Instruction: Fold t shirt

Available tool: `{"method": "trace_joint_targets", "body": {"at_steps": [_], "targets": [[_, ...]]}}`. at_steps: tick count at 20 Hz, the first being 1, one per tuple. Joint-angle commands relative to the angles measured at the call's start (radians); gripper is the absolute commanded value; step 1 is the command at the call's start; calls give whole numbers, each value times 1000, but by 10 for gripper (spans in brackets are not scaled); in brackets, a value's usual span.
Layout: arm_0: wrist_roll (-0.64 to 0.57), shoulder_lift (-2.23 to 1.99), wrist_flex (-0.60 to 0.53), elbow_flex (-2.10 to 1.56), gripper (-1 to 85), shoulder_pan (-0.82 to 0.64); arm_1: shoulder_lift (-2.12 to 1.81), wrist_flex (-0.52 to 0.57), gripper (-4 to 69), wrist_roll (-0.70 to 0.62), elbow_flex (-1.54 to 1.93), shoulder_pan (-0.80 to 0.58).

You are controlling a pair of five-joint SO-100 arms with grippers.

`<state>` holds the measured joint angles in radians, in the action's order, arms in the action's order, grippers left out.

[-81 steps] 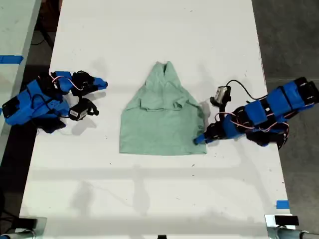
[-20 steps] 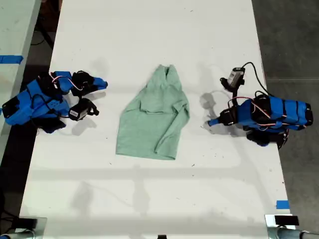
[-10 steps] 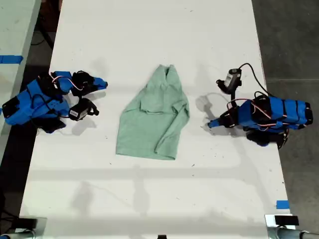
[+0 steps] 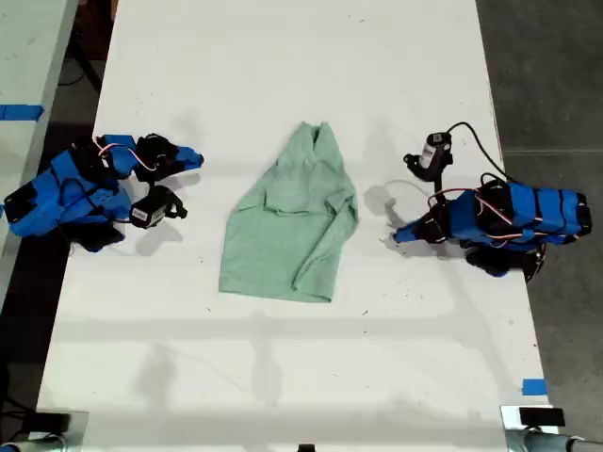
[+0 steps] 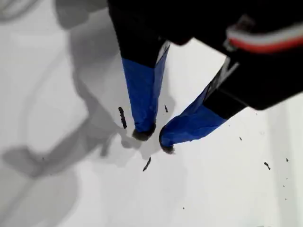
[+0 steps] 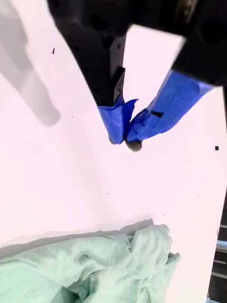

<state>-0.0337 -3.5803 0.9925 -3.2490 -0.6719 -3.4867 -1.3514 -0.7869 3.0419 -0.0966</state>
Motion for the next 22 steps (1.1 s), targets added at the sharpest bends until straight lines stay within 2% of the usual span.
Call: {"method": "trace_joint_targets", "body": {"at_steps": [1, 18, 20, 22], "targets": [[-3, -6, -14, -40, -3, -9, -15, -6, 52, -14, 57, -8], [-2, -6, -14, -40, -3, -9, -15, -6, 50, 8, 57, -11], [-2, -6, -14, -40, -3, -9, -15, -6, 50, 91, 57, -20], [-5, -6, -15, -40, -3, -9, -17, -6, 50, 225, 57, -104]]}}
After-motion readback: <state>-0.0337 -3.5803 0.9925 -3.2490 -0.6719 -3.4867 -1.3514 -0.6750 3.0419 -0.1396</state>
